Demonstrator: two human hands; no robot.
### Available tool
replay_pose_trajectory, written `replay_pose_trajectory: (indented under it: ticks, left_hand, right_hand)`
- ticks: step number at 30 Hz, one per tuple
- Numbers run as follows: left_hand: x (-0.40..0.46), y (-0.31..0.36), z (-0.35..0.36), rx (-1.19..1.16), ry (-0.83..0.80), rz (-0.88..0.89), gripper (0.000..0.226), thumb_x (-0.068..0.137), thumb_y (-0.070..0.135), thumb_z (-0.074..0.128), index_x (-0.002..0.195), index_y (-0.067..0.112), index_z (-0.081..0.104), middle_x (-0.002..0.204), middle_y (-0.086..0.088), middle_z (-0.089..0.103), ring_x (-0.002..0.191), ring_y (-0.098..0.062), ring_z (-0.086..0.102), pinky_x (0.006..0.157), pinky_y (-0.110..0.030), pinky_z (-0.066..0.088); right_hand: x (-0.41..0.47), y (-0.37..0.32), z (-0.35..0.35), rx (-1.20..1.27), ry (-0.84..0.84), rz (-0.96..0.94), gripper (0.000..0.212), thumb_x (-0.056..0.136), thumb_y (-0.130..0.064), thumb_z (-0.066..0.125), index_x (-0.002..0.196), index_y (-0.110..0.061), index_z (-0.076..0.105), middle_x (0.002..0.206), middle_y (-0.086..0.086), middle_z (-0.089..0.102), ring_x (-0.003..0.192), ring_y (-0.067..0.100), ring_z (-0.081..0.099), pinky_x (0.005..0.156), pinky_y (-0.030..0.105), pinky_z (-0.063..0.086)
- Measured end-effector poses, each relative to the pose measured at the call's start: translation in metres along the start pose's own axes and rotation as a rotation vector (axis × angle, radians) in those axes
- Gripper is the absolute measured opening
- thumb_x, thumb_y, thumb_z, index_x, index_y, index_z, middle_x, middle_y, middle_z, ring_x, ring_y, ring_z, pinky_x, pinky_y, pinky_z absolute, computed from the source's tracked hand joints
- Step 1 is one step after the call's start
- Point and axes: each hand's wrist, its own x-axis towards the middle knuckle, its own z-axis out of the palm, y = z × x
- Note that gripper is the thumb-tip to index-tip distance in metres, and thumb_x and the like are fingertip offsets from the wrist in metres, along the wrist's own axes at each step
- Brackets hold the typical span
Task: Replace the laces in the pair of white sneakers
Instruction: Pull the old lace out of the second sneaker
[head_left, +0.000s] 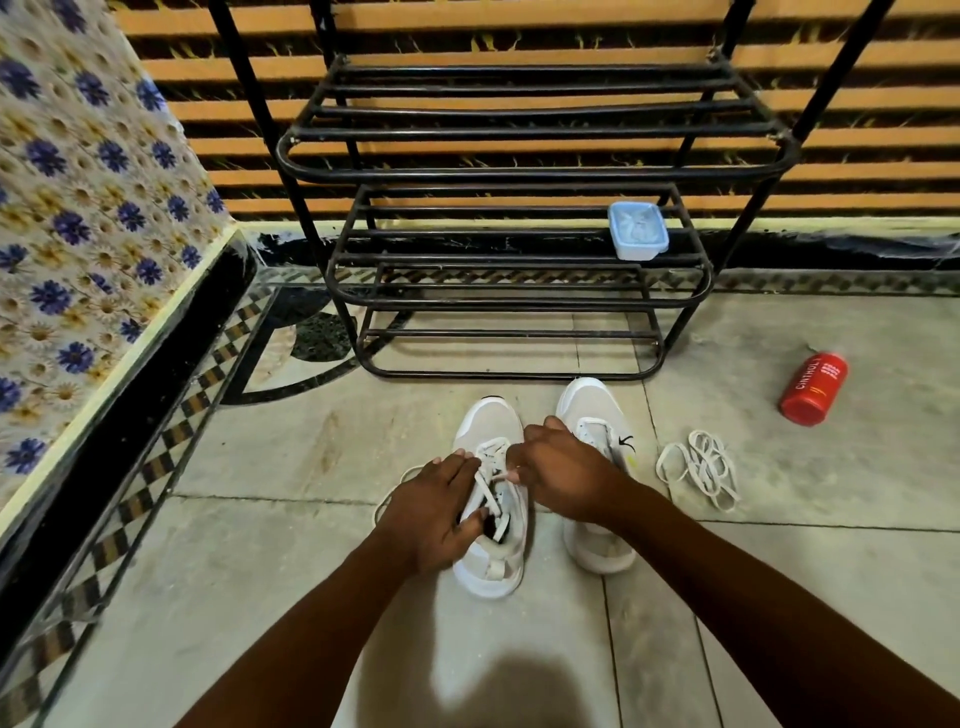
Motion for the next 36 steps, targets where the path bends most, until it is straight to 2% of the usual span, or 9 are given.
replay_pose_trajectory:
  ticks: [5, 8, 13, 15, 18, 21, 25, 27, 36]
  left_hand:
    - [0.0, 0.002, 0.001, 0.025, -0.001, -0.01, 0.068, 0.091, 0.053, 0.049, 0.143, 0.008, 0.057, 0.141, -0.011, 0.062, 0.125, -0.029, 0.063, 0.104, -0.04, 0.051]
    - [0.002, 0.004, -0.002, 0.025, -0.014, -0.022, 0.068, 0.09, 0.052, 0.049, 0.142, 0.008, 0.057, 0.141, -0.012, 0.062, 0.124, -0.031, 0.063, 0.104, -0.041, 0.05]
    - [0.003, 0.001, 0.001, 0.028, -0.024, 0.004, 0.068, 0.093, 0.052, 0.048, 0.144, 0.008, 0.056, 0.143, -0.012, 0.061, 0.126, -0.03, 0.061, 0.104, -0.04, 0.05]
    - [0.002, 0.0, 0.003, 0.027, -0.006, 0.009, 0.067, 0.093, 0.051, 0.048, 0.144, 0.007, 0.056, 0.143, -0.012, 0.061, 0.128, -0.029, 0.06, 0.104, -0.04, 0.05]
    - [0.002, 0.002, 0.001, 0.055, 0.017, 0.015, 0.066, 0.092, 0.05, 0.047, 0.139, 0.007, 0.06, 0.139, -0.01, 0.064, 0.125, -0.028, 0.063, 0.099, -0.04, 0.054]
    - [0.001, 0.003, 0.0, 0.06, 0.008, 0.006, 0.066, 0.092, 0.051, 0.046, 0.139, 0.007, 0.061, 0.139, -0.01, 0.064, 0.124, -0.028, 0.063, 0.095, -0.039, 0.056]
    - [0.003, 0.003, -0.002, 0.033, -0.024, -0.004, 0.067, 0.093, 0.052, 0.045, 0.14, 0.007, 0.059, 0.14, -0.012, 0.063, 0.124, -0.03, 0.063, 0.095, -0.039, 0.056]
    - [0.003, 0.004, -0.001, 0.029, -0.038, -0.005, 0.067, 0.093, 0.051, 0.045, 0.14, 0.005, 0.058, 0.14, -0.014, 0.062, 0.122, -0.033, 0.064, 0.097, -0.041, 0.055]
    - [0.002, 0.003, 0.004, -0.061, -0.057, -0.025, 0.071, 0.099, 0.053, 0.04, 0.148, 0.003, 0.05, 0.15, -0.018, 0.053, 0.139, -0.034, 0.051, 0.113, -0.044, 0.043]
  right_hand:
    - [-0.012, -0.001, -0.011, 0.883, 0.28, 0.219, 0.023, 0.088, 0.006, 0.066, 0.071, -0.008, 0.071, 0.071, -0.007, 0.056, 0.065, 0.009, 0.055, 0.062, 0.021, 0.042]
    - [-0.015, -0.01, -0.011, 1.346, 0.34, 0.447, 0.031, 0.094, 0.006, 0.057, 0.067, -0.008, 0.06, 0.056, -0.005, 0.054, 0.055, 0.012, 0.047, 0.047, 0.017, 0.037]
    - [-0.011, -0.007, -0.018, 0.564, 0.231, 0.171, 0.018, 0.09, -0.023, 0.073, 0.073, -0.017, 0.071, 0.075, -0.006, 0.062, 0.078, 0.014, 0.061, 0.074, 0.032, 0.046]
    - [-0.01, -0.011, -0.024, 0.612, 0.31, 0.086, 0.017, 0.09, -0.021, 0.07, 0.075, -0.014, 0.07, 0.084, -0.001, 0.059, 0.085, 0.017, 0.058, 0.079, 0.032, 0.046]
    - [-0.012, -0.021, -0.023, 1.042, 0.51, 0.199, 0.02, 0.097, -0.001, 0.059, 0.078, -0.002, 0.064, 0.1, 0.012, 0.055, 0.076, 0.006, 0.055, 0.063, 0.017, 0.044]
    - [-0.018, -0.02, -0.021, 1.2, 0.385, 0.365, 0.024, 0.106, -0.012, 0.046, 0.084, -0.011, 0.056, 0.085, 0.015, 0.057, 0.062, 0.017, 0.048, 0.048, 0.025, 0.035]
    - [-0.023, -0.003, -0.004, 0.02, 0.256, -0.056, 0.006, 0.098, -0.005, 0.045, 0.095, -0.009, 0.048, 0.077, 0.013, 0.06, 0.068, 0.03, 0.053, 0.065, 0.032, 0.024]
    - [-0.021, 0.002, 0.013, -0.164, 0.179, -0.193, 0.015, 0.09, -0.007, 0.042, 0.104, -0.005, 0.05, 0.076, 0.009, 0.056, 0.064, 0.027, 0.049, 0.068, 0.036, 0.033]
    - [-0.016, -0.003, 0.013, -0.01, 0.153, -0.21, 0.029, 0.099, -0.019, 0.054, 0.121, -0.013, 0.036, 0.077, 0.011, 0.063, 0.067, 0.03, 0.05, 0.069, 0.033, 0.03]
